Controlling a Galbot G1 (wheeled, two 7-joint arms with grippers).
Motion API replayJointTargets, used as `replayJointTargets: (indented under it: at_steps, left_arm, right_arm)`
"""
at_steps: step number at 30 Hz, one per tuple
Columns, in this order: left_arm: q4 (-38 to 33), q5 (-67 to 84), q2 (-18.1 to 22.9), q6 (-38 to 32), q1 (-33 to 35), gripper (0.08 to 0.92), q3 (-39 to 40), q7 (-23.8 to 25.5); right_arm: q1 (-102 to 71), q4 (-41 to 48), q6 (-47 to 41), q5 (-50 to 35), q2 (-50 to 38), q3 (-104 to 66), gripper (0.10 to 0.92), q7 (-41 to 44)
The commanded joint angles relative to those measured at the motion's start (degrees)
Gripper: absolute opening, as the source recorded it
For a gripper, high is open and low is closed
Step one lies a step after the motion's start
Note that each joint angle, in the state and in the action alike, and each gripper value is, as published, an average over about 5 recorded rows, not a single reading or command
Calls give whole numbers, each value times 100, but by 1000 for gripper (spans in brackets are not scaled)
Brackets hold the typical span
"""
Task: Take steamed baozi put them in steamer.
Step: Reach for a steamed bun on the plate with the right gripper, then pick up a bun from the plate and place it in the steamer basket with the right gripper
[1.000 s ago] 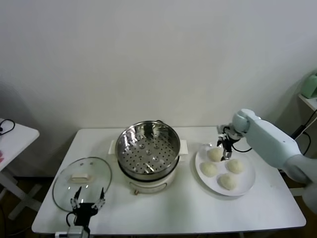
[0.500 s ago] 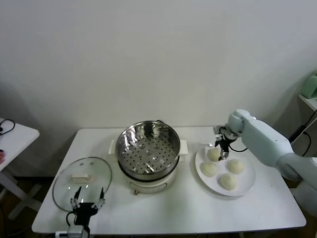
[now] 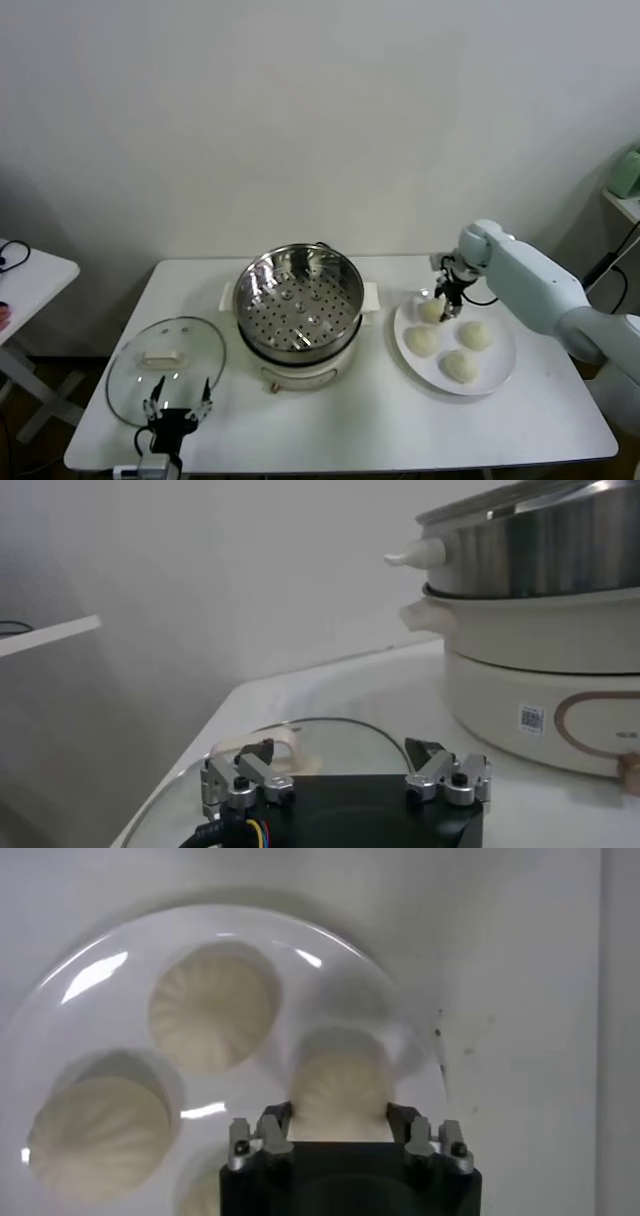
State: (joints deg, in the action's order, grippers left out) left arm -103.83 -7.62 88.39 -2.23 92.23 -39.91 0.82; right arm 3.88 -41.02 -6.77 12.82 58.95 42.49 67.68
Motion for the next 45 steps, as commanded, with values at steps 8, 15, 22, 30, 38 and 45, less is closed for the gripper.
replayJointTargets:
  at_steps: [8, 15, 22, 30, 38, 45]
  left_arm:
    - [-46, 11, -34, -24, 53, 823, -24, -15]
    - [-72, 19, -47, -26, 67, 823, -33, -50]
    - [-86, -6, -82, -20, 77, 823, 9, -67]
    - [-75, -46, -82, -23, 87, 823, 32, -72]
    - [-4, -110, -40, -29, 46, 823, 44, -80]
    - [3, -121, 17, -43, 32, 823, 6, -91]
  right_arm:
    - [1207, -1146, 60, -1066, -704, 1427, 645, 29]
    - [2440, -2039, 231, -1971, -1155, 2413, 645, -14]
    - [3630, -2900, 536, -2401, -1161, 3197, 645, -153]
    - [4719, -3722, 1319, -2921, -519, 4026, 645, -360]
    - [5198, -3743, 1973, -2985, 794, 4475, 645, -516]
    - [4741, -3186, 2569, -2561, 1727, 4551, 645, -668]
